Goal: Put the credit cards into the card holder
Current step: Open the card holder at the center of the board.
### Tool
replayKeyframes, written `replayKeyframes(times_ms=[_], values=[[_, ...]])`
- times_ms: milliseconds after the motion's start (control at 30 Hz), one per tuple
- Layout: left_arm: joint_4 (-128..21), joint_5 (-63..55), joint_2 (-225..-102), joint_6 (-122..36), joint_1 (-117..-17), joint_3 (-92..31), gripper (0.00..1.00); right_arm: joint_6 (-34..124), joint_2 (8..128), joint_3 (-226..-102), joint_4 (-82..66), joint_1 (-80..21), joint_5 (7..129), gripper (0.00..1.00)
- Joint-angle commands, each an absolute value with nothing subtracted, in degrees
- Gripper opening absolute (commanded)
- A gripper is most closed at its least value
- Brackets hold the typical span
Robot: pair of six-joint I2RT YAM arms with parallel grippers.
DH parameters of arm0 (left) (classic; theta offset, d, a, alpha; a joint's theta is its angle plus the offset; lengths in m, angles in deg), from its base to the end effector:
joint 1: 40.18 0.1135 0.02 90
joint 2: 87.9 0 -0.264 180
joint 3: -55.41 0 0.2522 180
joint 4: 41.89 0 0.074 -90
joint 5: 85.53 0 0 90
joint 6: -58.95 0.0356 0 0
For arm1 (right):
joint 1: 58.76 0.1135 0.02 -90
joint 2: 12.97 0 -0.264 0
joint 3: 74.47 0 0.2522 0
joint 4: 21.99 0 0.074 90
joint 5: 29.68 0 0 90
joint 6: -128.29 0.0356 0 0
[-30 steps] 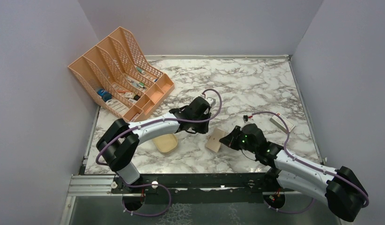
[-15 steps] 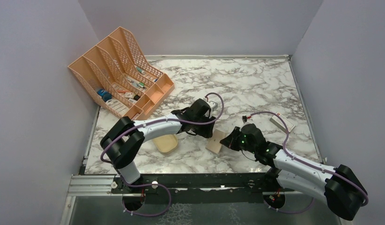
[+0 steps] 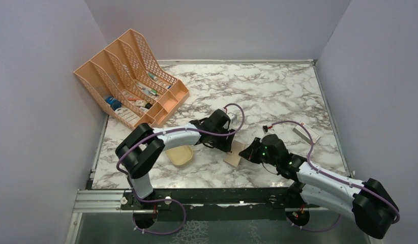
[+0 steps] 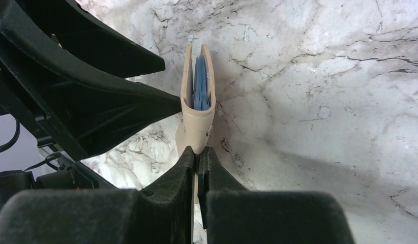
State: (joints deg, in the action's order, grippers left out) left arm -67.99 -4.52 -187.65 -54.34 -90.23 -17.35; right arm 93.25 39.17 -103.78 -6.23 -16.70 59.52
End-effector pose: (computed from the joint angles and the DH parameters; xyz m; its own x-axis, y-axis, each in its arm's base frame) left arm 0.2237 -0.2757 0.1719 -0.7948 0.3407 -0.5022 0.5478 0.7588 -0.3522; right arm 0.1311 0.1176 0.1557 -0.8077 0.3739 -0.4559 -0.0008 0.7725 0.6350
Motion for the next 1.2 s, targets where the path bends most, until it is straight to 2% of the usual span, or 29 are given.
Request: replayKeyframes(times_ms=[0, 100, 400, 733, 900, 1033, 1067, 1100, 1167], values=[[-65.6, -9.0, -185.7, -55.0, -90.5, -17.4, 0.6, 91.7, 39.4, -104.9, -6.4, -16.3, 58.0, 0.01], [-64.2, -10.7, -182.8, -55.9, -90.8, -16.3, 0.62, 91.6, 39.2, -105.0, -6.4, -16.3, 57.9, 0.01], [-62.3, -12.9, -185.0, -55.9, -91.1, -15.2, 0.69, 92.0, 39.6, -105.0, -6.7, -16.3, 58.3, 0.01], [-65.3, -6.3, -189.5, -54.1, -91.3, -16.3, 0.67, 91.5, 39.9, -105.2, -6.4, -16.3, 57.5, 0.01], [-67.5, -1.5, -188.2, -54.2, -91.3, -16.8, 0.51, 90.5, 40.0, -105.5, -5.6, -16.3, 56.1, 0.01], [-68.0, -1.4, -186.3, -55.1, -91.3, -16.9, 0.12, 89.7, 40.6, -106.7, -4.1, -16.3, 53.8, 0.01], [-68.0, -2.4, -185.9, -55.6, -91.2, -16.9, 0.05, 89.6, 40.8, -107.0, -3.6, -16.3, 53.5, 0.01], [-67.7, -3.9, -185.7, -56.4, -91.3, -16.7, 0.0, 89.7, 41.1, -107.5, -3.1, -16.3, 53.4, 0.03], [-66.4, -6.5, -182.6, -58.2, -91.2, -15.9, 0.0, 89.7, 41.8, -108.4, -1.7, -16.3, 53.8, 0.1]])
